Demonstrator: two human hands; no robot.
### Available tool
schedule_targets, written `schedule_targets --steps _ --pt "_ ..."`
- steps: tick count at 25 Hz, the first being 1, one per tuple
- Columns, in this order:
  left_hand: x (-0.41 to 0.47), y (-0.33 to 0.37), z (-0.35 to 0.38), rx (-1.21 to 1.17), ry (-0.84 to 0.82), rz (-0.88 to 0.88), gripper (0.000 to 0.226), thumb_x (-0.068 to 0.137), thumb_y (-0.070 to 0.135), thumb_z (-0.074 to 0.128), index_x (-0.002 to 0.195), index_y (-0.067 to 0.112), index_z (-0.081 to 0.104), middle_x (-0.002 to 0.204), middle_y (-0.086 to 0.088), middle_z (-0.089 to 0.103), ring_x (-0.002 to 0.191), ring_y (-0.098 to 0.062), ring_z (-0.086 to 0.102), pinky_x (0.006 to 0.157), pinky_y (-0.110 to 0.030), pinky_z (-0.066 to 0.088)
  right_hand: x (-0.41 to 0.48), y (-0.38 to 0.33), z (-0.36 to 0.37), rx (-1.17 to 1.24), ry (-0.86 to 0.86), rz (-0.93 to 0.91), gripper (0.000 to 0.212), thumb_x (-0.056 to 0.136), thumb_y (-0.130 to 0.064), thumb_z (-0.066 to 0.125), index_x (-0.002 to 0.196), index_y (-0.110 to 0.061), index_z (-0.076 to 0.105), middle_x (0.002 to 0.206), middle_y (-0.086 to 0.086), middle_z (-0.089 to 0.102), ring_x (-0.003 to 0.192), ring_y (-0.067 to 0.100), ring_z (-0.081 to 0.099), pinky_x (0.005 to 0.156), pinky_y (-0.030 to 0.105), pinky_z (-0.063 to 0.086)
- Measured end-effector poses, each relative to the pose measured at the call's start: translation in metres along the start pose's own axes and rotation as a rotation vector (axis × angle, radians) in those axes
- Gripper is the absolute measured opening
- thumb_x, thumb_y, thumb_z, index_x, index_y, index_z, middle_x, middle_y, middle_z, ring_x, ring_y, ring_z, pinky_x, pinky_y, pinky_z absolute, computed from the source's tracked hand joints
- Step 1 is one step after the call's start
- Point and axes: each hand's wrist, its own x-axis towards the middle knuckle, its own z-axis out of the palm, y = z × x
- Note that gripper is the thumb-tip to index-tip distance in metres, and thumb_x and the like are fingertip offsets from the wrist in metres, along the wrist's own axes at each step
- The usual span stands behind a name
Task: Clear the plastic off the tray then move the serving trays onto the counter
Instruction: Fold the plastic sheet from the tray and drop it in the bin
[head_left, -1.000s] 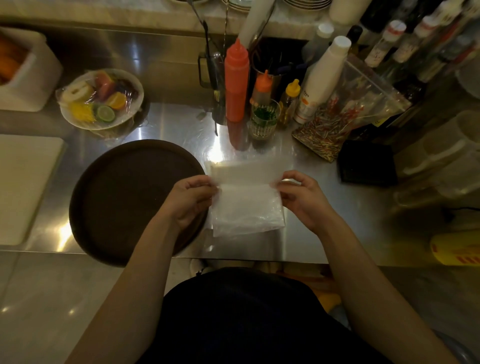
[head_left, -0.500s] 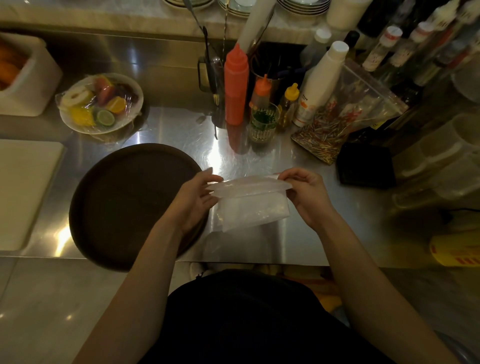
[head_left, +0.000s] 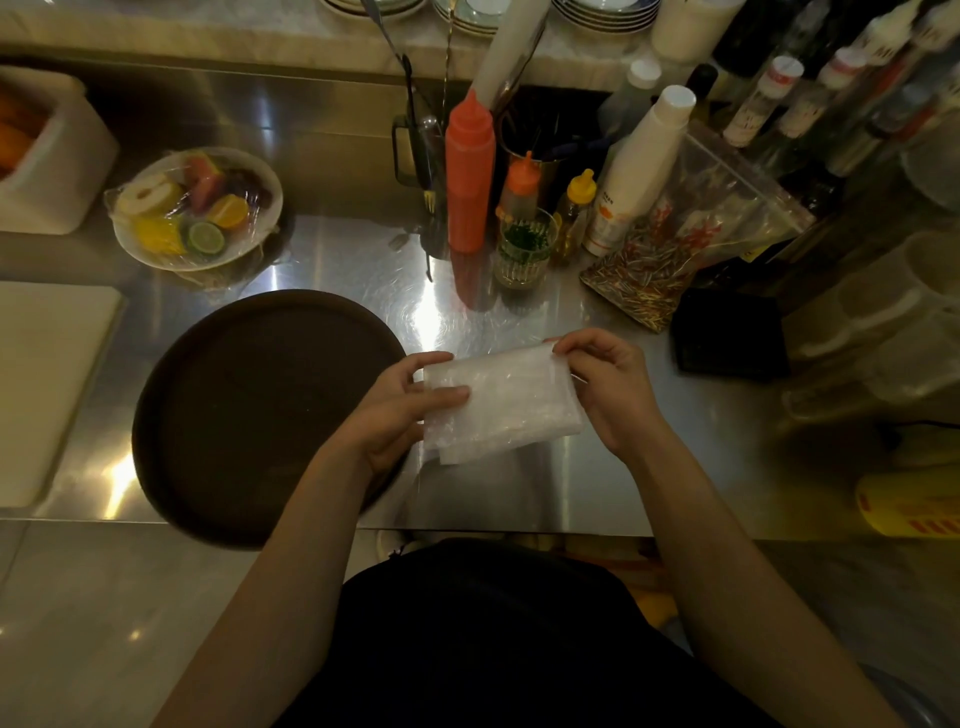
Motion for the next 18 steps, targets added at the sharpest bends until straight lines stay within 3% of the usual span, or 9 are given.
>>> schedule_targets --steps 3,7,12,18 --pt "0.003 0.002 -0.001 -0.045 0.032 0.053 0.05 0.075 -0.001 0.072 0.122 0.013 0.06 0.12 -0.01 0.061 0.109 -0.031 0.063 0.08 -0.041 0.06 0.001 -0.002 -0.001 -0.005 -0.011 0.074 0.02 0.097 -0.012 0.05 0.104 -0.017 0.068 0.105 0.01 0.069 0.09 0.023 0.067 0.069 0.033 0.055" --pt "0.006 0.002 -0.001 -0.067 0.007 0.078 0.038 0.078 -0.003 0.069 0.115 0.007 0.064 0.111 -0.01 0.07 0.102 -0.028 0.07 0.077 -0.039 0.06 -0.001 -0.002 0.0 -0.121 -0.078 0.175 0.034 0.092 -0.026 0.062 0.126 -0.025 0.057 0.118 0.006 0.062 0.101 0.025 0.066 0.077 0.039 0.058" --pt "0.01 0.0 0.001 -0.076 0.028 0.118 0.034 0.078 -0.004 0.069 0.111 0.004 0.067 0.107 -0.014 0.072 0.096 -0.028 0.072 0.078 -0.04 0.06 -0.003 0.004 0.006 -0.217 -0.174 0.171 0.049 0.078 -0.013 0.078 0.123 -0.014 0.057 0.113 0.008 0.068 0.1 0.025 0.068 0.079 0.045 0.06" --pt "0.013 -0.002 0.001 -0.02 -0.03 0.085 0.052 0.069 0.011 0.079 0.119 0.003 0.064 0.113 -0.014 0.072 0.104 -0.029 0.07 0.087 -0.042 0.057 0.0 0.001 0.014 -0.17 -0.105 0.079 0.041 0.074 -0.001 0.079 0.112 -0.005 0.065 0.101 0.012 0.073 0.09 0.025 0.073 0.076 0.04 0.06"
